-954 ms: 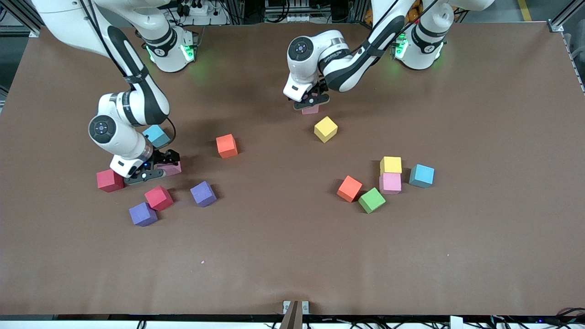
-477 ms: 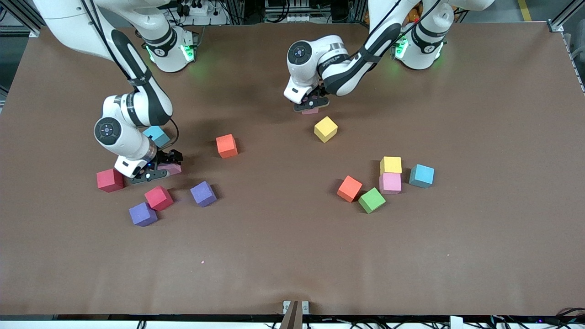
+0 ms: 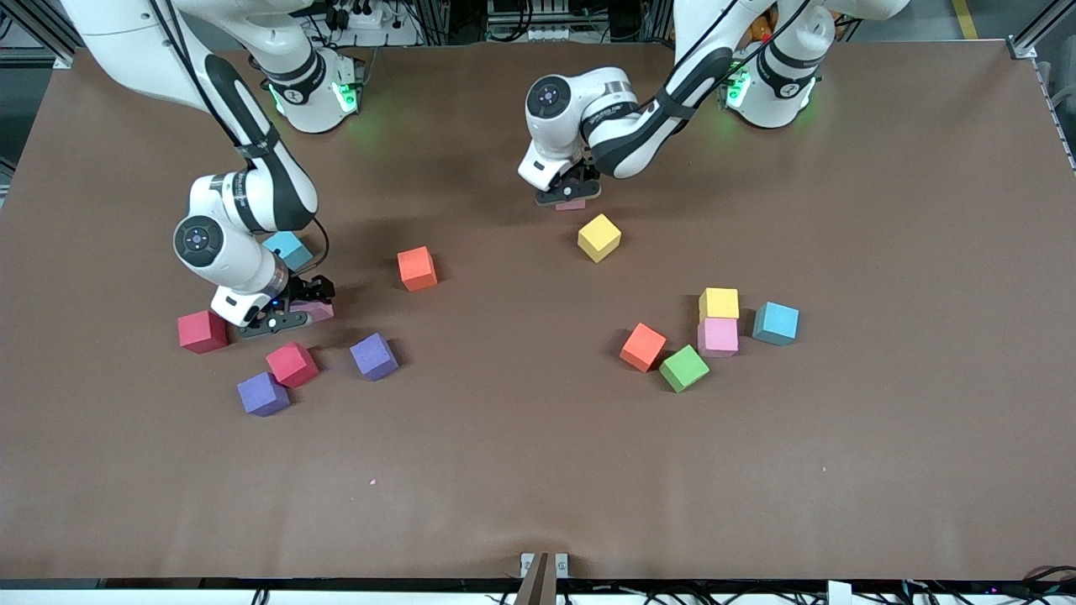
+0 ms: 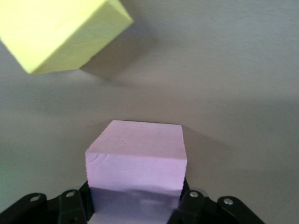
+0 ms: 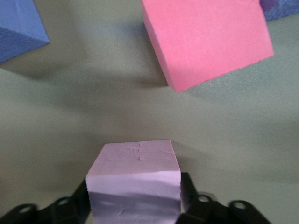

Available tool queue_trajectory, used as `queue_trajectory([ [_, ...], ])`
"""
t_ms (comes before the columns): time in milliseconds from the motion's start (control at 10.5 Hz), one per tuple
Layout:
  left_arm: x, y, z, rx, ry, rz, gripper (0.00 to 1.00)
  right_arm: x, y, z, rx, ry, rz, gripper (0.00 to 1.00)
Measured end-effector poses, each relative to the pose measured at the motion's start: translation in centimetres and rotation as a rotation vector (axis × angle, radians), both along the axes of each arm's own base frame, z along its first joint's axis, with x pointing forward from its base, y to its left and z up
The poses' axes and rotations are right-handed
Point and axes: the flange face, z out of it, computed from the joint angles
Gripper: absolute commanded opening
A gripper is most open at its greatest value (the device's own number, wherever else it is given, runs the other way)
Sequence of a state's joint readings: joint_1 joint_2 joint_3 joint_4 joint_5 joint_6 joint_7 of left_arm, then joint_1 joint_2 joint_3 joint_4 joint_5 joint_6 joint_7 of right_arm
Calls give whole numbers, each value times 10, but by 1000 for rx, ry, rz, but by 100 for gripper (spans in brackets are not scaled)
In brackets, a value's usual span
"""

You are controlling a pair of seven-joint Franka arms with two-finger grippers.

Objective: Form number 2 with 11 blocks
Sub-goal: 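Grasp and lift the pink blocks with both grippers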

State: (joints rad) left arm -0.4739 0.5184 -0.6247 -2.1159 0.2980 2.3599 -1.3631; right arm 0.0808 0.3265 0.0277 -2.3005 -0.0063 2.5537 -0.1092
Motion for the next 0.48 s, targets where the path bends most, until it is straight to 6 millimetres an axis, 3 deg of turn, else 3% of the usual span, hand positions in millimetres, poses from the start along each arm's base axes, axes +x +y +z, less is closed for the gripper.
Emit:
queue_trajectory([
  [286,-12,-25,15,-40,-19,-50,22,4,1,13,1,-15,1,18],
  [477,-13,-35,19,-56,-25,-61,25,3,7,45,-4,13,14,18],
])
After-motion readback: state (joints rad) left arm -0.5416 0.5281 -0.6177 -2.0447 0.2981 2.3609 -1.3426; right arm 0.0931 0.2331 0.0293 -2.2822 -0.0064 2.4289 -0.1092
